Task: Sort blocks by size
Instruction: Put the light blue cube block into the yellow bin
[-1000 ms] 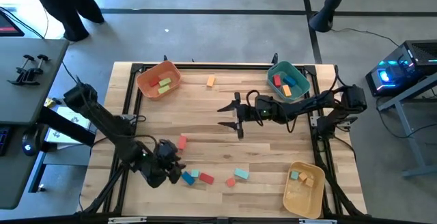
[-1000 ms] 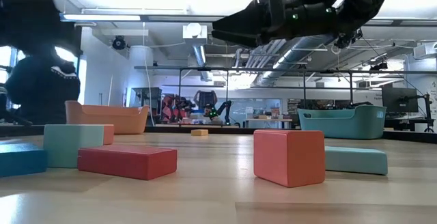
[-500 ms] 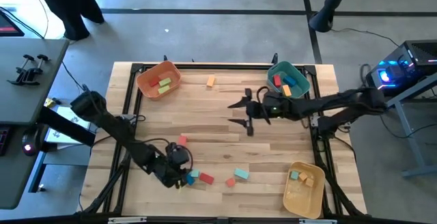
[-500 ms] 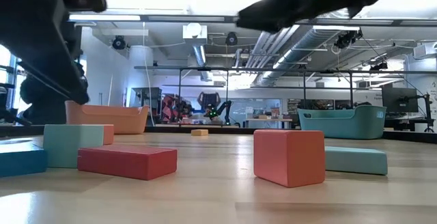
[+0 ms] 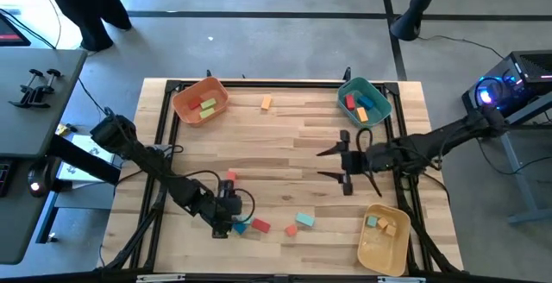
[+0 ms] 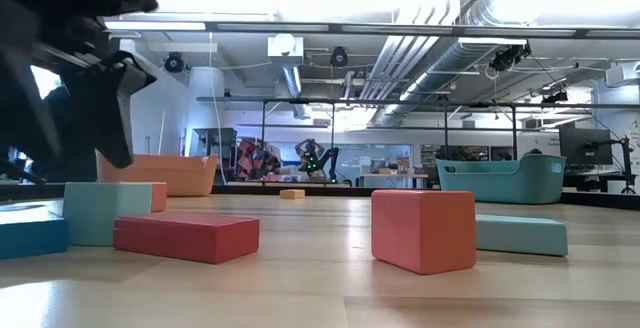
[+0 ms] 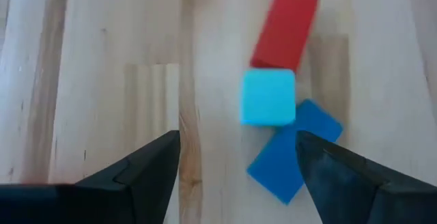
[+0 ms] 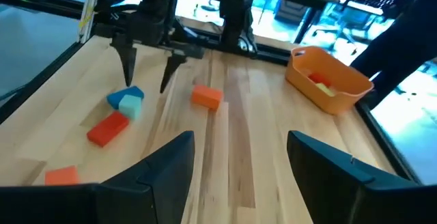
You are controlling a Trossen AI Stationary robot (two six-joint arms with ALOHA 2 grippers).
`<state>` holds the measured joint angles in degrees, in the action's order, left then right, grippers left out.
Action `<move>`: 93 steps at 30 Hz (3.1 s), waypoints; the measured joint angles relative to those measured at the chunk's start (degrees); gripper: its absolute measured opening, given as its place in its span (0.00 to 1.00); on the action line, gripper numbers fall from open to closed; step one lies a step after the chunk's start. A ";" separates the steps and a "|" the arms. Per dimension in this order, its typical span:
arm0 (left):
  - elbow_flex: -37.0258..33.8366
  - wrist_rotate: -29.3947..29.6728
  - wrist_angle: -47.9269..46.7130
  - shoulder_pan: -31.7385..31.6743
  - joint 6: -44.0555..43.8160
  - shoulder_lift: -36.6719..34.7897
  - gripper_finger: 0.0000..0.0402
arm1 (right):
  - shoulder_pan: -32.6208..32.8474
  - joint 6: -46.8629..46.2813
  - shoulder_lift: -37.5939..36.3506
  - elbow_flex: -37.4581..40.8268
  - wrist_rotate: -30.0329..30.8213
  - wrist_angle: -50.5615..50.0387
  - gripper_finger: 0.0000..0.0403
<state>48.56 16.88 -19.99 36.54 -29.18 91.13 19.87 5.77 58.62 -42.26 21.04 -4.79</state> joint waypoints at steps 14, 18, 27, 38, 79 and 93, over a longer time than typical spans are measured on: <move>0.02 3.00 6.48 -0.37 -0.98 2.83 0.69 | 2.32 -1.30 9.35 0.00 5.29 8.41 0.58; 0.02 1.76 11.50 0.05 -2.66 5.87 0.69 | 2.32 -2.52 12.25 0.00 5.27 8.91 0.58; 0.13 1.70 14.91 0.52 -4.45 11.08 0.65 | 2.32 -3.76 14.63 0.00 5.25 9.81 0.58; 0.04 -2.71 14.21 -3.82 -0.48 10.54 0.24 | 0.19 -2.28 18.40 -0.02 4.46 11.20 0.58; -12.92 -21.31 66.17 -26.70 20.83 2.87 0.26 | -5.43 43.74 27.35 -0.07 -22.52 33.49 0.44; -6.58 -12.33 49.03 -28.81 9.89 2.87 0.26 | -6.40 48.28 27.37 -0.07 -12.57 23.02 0.67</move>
<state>41.98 4.55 29.03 7.73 -19.29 94.00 13.47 54.05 86.00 -42.33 8.46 18.23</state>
